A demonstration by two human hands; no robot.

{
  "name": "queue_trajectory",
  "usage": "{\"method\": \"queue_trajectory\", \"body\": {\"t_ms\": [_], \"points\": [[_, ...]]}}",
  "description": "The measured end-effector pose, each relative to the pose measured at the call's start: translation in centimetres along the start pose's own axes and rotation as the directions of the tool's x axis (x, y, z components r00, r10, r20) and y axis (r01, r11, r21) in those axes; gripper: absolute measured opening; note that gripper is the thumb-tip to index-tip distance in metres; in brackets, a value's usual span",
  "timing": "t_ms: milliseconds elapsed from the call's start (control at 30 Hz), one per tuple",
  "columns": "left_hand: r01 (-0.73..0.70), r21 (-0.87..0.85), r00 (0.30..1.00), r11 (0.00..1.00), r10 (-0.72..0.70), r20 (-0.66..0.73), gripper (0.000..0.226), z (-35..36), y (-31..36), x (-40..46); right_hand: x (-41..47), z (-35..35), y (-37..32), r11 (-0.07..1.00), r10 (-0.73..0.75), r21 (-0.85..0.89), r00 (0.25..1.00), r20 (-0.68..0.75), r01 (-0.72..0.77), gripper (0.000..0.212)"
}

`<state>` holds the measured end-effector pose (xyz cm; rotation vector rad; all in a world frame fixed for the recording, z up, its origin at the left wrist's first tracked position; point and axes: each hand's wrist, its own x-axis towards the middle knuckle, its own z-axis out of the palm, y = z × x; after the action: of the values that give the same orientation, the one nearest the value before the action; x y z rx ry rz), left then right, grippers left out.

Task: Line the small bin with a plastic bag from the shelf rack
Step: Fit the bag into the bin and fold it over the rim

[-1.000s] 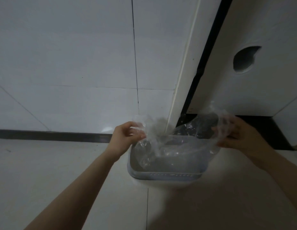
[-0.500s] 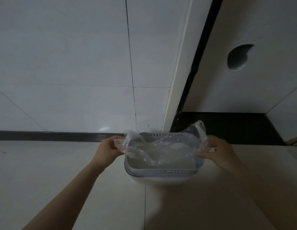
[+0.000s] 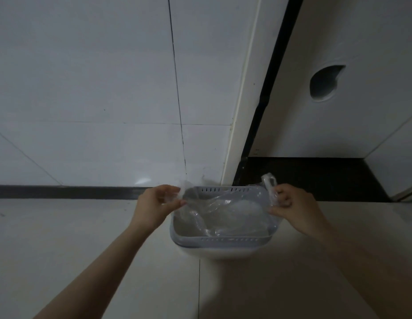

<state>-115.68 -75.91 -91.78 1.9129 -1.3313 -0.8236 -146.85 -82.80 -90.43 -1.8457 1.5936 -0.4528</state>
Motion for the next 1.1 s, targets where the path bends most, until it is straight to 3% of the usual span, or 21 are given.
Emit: {"method": "queue_trajectory", "body": {"t_ms": [167,300,367,433,500,567,633,700,800,867,933,1000,1100], "points": [[0.063,0.049,0.996,0.997,-0.060,-0.065,0.025,0.3,-1.8,-1.1,-1.4,1.0,1.4,0.998,0.049,0.043,0.998,-0.036,-0.048,0.039],[0.110,-0.038,0.991,0.993,-0.113,-0.077,0.046,-1.5,-2.4,-1.6,-1.9,-1.7,0.8,0.992,0.087,0.093,0.995,-0.058,-0.082,0.048],[0.040,0.020,0.985,0.999,-0.036,-0.167,0.064,-2.3,-1.9,-1.2,-1.5,-3.9,-0.3,0.998,0.038,0.050,0.973,-0.229,-0.027,0.053],[-0.140,0.187,0.957,0.972,0.181,-0.226,0.063,-2.5,-0.2,-0.4,-0.4,-5.1,-2.2,0.989,-0.139,-0.090,0.935,-0.326,0.116,0.049],[-0.375,0.339,0.892,0.863,0.435,-0.122,0.051,-1.6,2.0,0.9,1.1,-4.6,-4.8,0.941,-0.308,-0.223,0.921,-0.240,0.257,0.045],[-0.488,0.481,0.852,0.728,0.518,0.081,0.049,0.3,3.6,2.3,2.8,-2.6,-7.1,0.872,-0.410,-0.323,0.909,-0.072,0.368,0.042],[-0.471,0.627,0.875,0.620,0.417,0.245,0.055,2.1,3.9,3.8,4.4,0.1,-8.3,0.730,-0.419,-0.531,0.896,0.148,0.429,0.035],[-0.438,0.760,0.898,0.481,0.271,0.346,0.057,3.3,3.2,4.9,5.6,2.4,-8.2,0.552,-0.303,-0.714,0.901,0.311,0.432,0.029],[-0.389,0.856,0.919,0.339,0.204,0.337,0.043,3.3,1.7,5.6,6.6,4.0,-6.2,0.439,-0.160,-0.817,0.927,0.340,0.375,0.025],[-0.349,0.864,0.933,0.364,0.223,0.283,0.031,2.6,1.0,6.0,6.9,3.7,-4.5,0.433,-0.140,-0.838,0.943,0.300,0.331,0.015],[-0.313,0.837,0.947,0.449,0.215,0.239,0.030,1.7,0.6,6.2,7.0,2.9,-3.0,0.468,-0.162,-0.829,0.952,0.258,0.305,0.010],[-0.268,0.727,0.962,0.633,0.212,0.170,0.027,0.8,0.1,6.4,7.1,1.8,-1.6,0.531,-0.186,-0.792,0.953,0.238,0.302,0.009],[-0.161,0.386,0.987,0.908,0.145,0.070,0.013,0.1,-0.8,6.6,6.8,0.9,-0.5,0.695,-0.260,-0.645,0.947,0.186,0.318,0.015]]}}
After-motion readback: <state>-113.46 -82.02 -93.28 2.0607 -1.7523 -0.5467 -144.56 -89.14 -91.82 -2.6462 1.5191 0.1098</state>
